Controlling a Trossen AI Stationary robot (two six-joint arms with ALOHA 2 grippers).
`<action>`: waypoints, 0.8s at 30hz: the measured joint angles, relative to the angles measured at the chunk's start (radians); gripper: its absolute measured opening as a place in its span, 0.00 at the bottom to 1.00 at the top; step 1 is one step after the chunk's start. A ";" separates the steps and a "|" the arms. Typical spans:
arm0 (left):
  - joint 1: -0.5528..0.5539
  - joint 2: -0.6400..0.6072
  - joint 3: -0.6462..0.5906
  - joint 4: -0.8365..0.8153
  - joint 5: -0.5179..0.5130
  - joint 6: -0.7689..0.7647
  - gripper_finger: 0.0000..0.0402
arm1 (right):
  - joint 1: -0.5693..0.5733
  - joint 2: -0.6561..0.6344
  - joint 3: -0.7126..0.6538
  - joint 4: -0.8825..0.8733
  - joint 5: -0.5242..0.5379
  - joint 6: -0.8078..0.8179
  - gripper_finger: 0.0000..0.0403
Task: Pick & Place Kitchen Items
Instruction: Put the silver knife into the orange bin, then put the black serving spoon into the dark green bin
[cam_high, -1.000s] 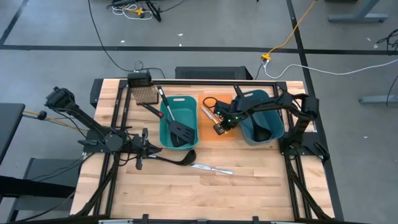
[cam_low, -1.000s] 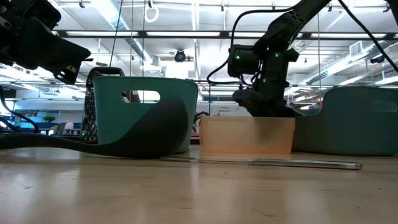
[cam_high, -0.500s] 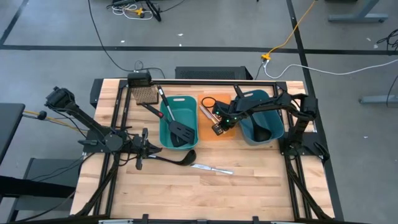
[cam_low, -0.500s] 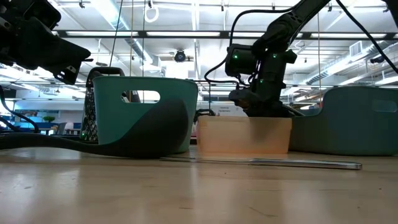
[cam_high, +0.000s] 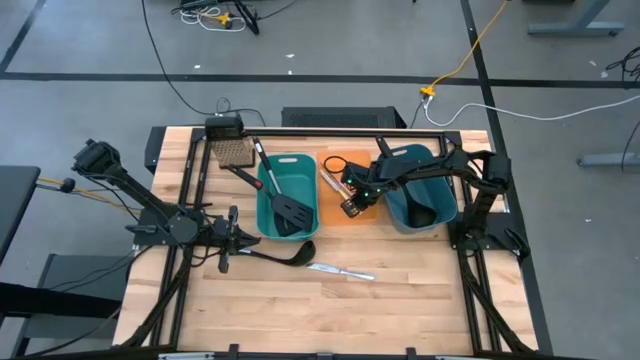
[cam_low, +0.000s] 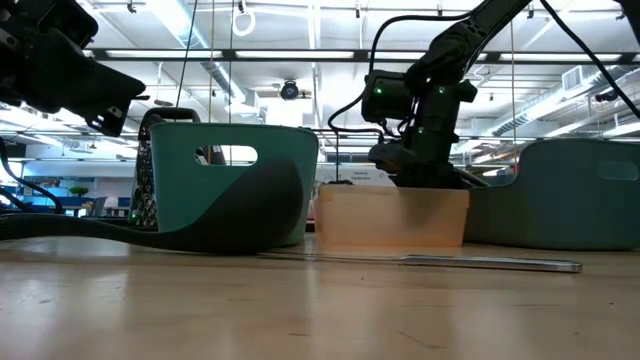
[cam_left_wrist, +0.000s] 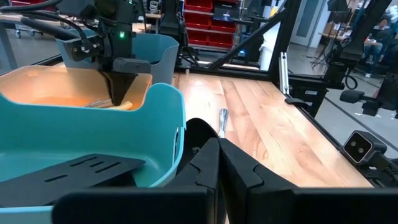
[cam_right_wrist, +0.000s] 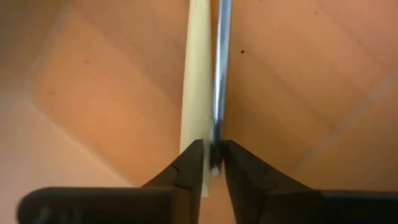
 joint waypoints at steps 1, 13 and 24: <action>0.000 0.000 0.000 -0.003 0.000 0.000 0.04 | 0.000 0.000 0.000 0.000 0.001 0.000 0.20; 0.000 0.000 0.000 -0.005 0.000 0.000 0.04 | 0.005 -0.056 0.026 0.000 0.060 -0.066 0.29; 0.000 0.000 0.000 -0.006 0.000 0.000 0.04 | 0.069 -0.333 0.061 0.067 0.145 -0.327 0.21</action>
